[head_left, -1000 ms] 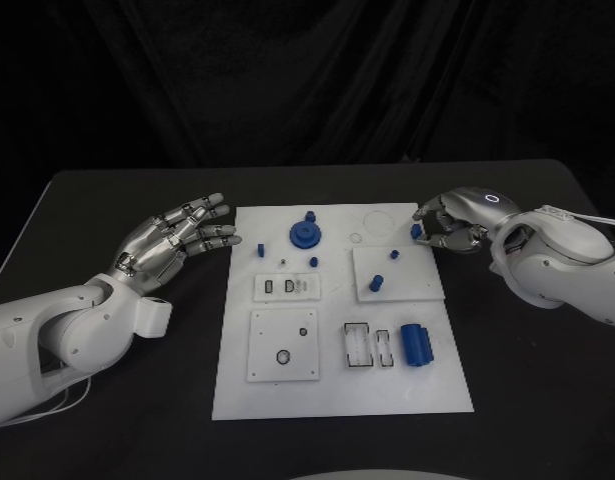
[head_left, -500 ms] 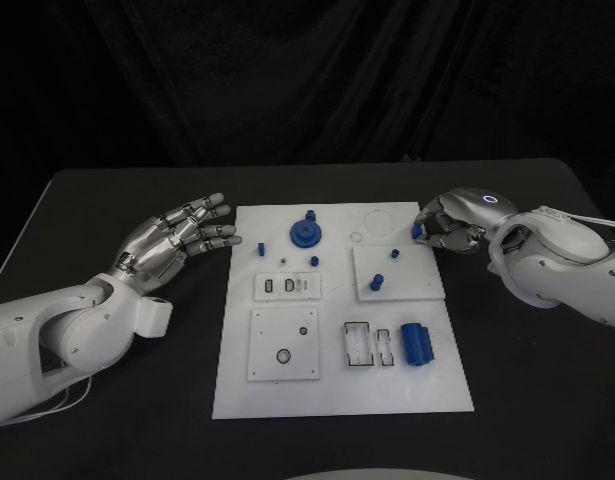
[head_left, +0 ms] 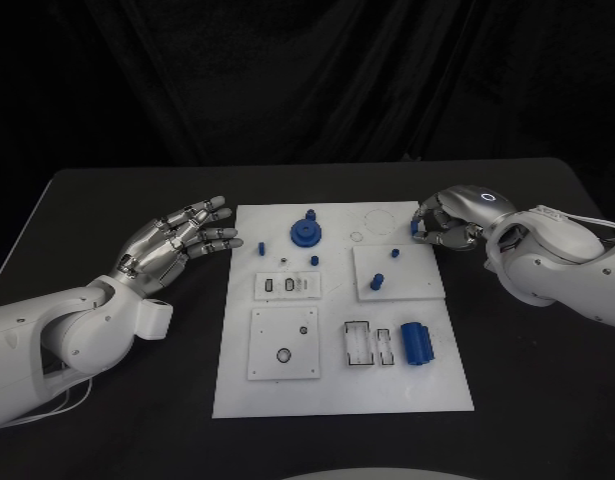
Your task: Assemble the parts on the task board
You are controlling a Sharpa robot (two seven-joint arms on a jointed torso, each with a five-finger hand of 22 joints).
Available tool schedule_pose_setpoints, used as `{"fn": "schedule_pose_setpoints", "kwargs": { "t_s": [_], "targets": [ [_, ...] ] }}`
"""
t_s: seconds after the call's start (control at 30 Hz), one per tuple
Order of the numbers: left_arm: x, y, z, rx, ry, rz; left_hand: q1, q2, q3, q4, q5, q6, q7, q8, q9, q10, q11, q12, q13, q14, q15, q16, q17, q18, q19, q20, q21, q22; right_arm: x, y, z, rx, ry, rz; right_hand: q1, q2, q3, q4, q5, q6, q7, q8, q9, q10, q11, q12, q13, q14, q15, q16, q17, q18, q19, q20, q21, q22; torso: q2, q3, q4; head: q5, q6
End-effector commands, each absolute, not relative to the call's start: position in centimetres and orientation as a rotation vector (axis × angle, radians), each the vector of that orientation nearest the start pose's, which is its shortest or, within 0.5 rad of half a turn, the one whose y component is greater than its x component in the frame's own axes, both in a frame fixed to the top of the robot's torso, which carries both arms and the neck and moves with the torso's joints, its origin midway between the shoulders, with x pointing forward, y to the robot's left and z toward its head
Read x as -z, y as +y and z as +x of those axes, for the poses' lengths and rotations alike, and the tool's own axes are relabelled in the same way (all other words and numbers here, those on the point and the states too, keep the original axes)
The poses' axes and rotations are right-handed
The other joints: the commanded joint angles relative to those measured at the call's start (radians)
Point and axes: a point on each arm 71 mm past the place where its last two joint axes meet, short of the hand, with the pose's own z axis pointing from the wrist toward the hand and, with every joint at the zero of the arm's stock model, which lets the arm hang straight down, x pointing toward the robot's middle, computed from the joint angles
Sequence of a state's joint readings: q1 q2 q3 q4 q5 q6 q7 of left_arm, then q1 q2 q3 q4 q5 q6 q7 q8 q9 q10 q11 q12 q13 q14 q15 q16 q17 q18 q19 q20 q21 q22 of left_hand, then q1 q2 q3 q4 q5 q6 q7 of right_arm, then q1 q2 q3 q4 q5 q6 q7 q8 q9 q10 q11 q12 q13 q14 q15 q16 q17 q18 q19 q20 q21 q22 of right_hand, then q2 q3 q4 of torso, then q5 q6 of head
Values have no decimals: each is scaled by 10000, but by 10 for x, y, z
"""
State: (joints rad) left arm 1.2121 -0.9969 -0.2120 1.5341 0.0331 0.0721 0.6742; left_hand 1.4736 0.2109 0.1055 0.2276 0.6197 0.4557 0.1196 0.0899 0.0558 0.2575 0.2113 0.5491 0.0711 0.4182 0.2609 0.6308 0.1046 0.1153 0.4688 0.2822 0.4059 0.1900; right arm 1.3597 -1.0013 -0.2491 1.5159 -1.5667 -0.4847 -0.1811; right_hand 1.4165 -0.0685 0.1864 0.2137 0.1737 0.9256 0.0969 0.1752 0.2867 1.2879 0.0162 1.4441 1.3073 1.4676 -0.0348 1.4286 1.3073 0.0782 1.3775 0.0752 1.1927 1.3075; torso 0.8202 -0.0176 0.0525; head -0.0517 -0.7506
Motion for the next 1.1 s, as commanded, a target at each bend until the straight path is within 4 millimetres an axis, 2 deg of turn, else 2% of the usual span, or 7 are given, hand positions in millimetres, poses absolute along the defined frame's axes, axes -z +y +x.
{"fn": "schedule_pose_setpoints", "kwargs": {
  "t_s": [0.03,0.1,0.17,0.23,0.53,0.87,1.1],
  "targets": [
    [210,268,451,18764,13792,-10360,-49,-83,83,-23,44,-82,-9,-11,-14,-12,76,46,-15,-65,-17,35,-13,-204,-101,-2,60,15,170,-291,484,-3438,15151,-1688,36,24,-44,-13,29,46,-21,39,9,-42,-6,-29,271,29,-32,-66,1112,51,-44,-8,-42,1529,0,-5,2,-2,0],
    [211,268,451,18759,13808,-10377,-49,-83,83,-23,44,-82,-9,-11,-14,-12,76,46,-15,-65,-17,35,-13,-204,-101,-2,60,15,170,-291,484,-3455,15132,-1694,21,39,-50,4,52,40,-18,53,20,-41,-5,-29,271,28,-32,-68,1110,53,-49,-9,-56,1526,0,-4,4,-4,-2],
    [212,269,450,18750,13819,-10394,-49,-83,83,-23,44,-82,-9,-11,-14,-12,76,46,-15,-65,-17,35,-13,-204,-101,-2,60,15,170,-290,483,-3499,15076,-1698,40,72,-54,10,380,-3,-28,138,92,-50,-13,-35,268,26,-34,-75,1107,53,-47,-16,-70,1527,3,-3,3,-3,-6],
    [212,269,450,18737,13824,-10413,-49,-83,83,-23,44,-82,-9,-11,-14,-12,76,46,-15,-65,-17,35,-13,-204,-101,-2,60,15,169,-289,482,-3598,14971,-1707,133,83,2,-32,1056,-44,-35,246,179,-75,-21,-54,253,26,-43,-78,1108,53,-42,-29,-79,1530,1,-5,1,3,-13],
    [214,271,449,18696,13831,-10464,-49,-83,83,-23,44,-82,-9,-11,-14,-12,76,46,-15,-65,-17,35,-13,-204,-101,-2,60,15,160,-270,464,-4717,14062,-1874,275,-29,233,-129,2473,181,-52,675,461,129,-49,9,386,108,-72,13,1202,19,74,-58,77,1583,2,-4,0,56,-19],
    [214,271,448,18685,13833,-10485,-49,-83,83,-23,44,-82,-9,-11,-14,-12,76,46,-15,-65,-17,35,-13,-204,-101,-2,60,15,149,-226,437,-6810,13384,-2065,241,-71,326,-112,2827,262,-61,797,542,323,-62,86,516,191,-96,117,1304,-17,179,-74,253,1632,-7,0,-5,119,-4],
    [214,272,447,18661,13829,-10496,-49,-83,83,-23,44,-82,-9,-11,-14,-12,76,46,-15,-65,-17,35,-13,-204,-101,-2,60,15,157,-199,423,-8079,13530,-1989,202,-83,339,-89,2829,294,-34,833,565,362,-40,105,541,197,-90,120,1306,-22,194,-75,275,1637,-14,-8,-2,111,-14]
  ]
}}
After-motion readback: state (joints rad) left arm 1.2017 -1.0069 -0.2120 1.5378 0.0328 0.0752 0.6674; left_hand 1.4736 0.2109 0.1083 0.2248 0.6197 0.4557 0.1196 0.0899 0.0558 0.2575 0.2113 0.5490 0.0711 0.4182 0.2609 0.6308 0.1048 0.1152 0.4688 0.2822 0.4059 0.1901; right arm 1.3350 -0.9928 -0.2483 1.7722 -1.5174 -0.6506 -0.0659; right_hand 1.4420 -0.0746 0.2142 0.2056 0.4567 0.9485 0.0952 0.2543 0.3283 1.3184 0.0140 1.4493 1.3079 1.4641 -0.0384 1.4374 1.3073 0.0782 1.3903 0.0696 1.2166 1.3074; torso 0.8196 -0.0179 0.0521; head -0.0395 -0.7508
